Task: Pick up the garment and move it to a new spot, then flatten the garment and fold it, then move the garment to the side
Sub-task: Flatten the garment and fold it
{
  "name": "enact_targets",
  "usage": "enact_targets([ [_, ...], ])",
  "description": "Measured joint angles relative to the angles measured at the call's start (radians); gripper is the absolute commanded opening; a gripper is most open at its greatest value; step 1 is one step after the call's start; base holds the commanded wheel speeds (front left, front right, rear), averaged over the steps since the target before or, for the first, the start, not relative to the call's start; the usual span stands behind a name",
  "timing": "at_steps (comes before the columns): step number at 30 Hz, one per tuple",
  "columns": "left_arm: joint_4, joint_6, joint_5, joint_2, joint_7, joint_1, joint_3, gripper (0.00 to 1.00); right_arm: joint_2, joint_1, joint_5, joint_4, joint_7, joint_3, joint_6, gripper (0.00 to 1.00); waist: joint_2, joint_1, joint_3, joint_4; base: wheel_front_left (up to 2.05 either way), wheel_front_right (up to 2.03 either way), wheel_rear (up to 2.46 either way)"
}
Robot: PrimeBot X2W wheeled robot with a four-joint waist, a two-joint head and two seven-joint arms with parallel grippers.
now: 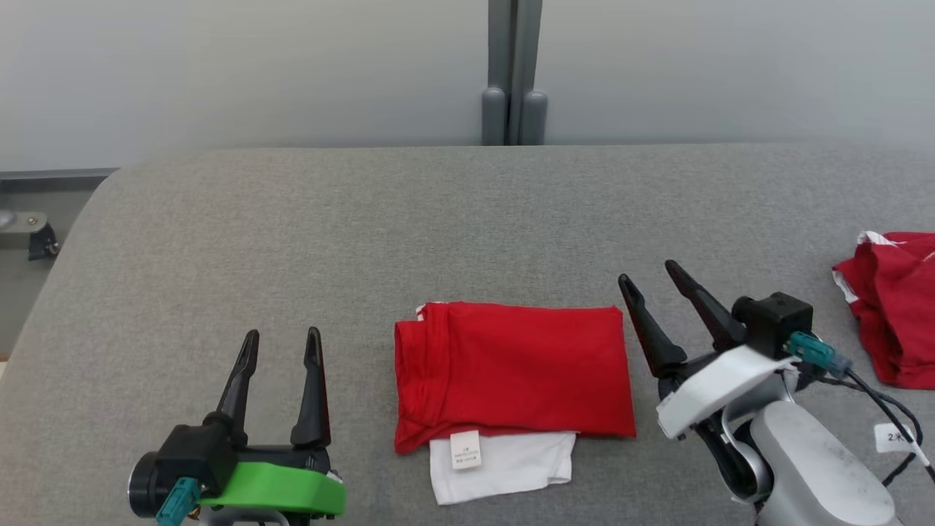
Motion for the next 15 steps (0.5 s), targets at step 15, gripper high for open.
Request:
enact_targets([
  [15,-0.011,0.020,0.033,0.000,-0.001,0.024,0.013,1.00,0.157,0.266,-0.294,-0.240,0.000,-0.305,0.000,1.00,0.0000,0.0000,0.008,-0.083,0.00,0.00,0.00],
])
